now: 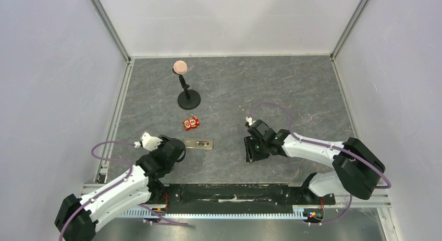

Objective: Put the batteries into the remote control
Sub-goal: Place the remote control at the center of the board, then adjust the battery cover at the center of the board.

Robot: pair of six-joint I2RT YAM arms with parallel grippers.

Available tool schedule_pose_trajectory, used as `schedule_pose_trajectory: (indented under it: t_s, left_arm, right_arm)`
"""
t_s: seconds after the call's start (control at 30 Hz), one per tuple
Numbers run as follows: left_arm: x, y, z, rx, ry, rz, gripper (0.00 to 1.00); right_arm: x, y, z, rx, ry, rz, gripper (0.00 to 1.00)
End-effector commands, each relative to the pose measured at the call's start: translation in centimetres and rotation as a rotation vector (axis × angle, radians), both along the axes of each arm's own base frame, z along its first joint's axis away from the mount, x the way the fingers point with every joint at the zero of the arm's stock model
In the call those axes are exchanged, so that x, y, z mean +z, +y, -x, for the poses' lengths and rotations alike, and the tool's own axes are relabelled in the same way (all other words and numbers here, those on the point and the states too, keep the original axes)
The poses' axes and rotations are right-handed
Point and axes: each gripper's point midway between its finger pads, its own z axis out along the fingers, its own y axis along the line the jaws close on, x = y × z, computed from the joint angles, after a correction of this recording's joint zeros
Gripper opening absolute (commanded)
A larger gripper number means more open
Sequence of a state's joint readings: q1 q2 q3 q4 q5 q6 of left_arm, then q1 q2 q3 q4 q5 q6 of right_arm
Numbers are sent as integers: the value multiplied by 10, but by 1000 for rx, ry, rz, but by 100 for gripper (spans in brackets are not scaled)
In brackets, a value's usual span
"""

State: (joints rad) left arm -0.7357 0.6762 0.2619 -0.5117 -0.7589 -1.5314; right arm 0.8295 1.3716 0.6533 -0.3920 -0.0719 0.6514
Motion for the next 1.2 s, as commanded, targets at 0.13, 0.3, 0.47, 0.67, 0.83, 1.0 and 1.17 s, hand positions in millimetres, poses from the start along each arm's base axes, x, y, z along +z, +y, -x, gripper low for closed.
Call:
schedule_pose_trajectory:
  t_s: [0.13, 0.3, 0.47, 0.67, 0.83, 1.0, 1.17]
  left_arm:
    - [31, 15, -7, 85, -43, -55, 51]
    - [51, 10, -13, 42, -78, -74, 51]
    - [74, -3, -20, -45, -121, -72, 51]
    - [103, -39, -25, -320, -198, -103, 50]
    - [112, -51, -22, -426, -218, -120, 50]
    - [125, -70, -22, -557, -271, -135, 50]
    - [129, -118, -8, -850, -332, -95, 48]
  right_arm:
    - [17, 35, -26, -4, -60, -97, 41]
    - [28, 38, -44, -153, -26, -122, 44]
    - [36, 38, -41, -312, 37, -201, 44]
    - [76, 13, -76, -266, -225, -104, 49]
    - [70, -8, -91, -227, -273, 102, 59]
    - [51, -8, -97, -206, -274, 188, 64]
    - [30, 4, -86, -93, -241, 225, 69]
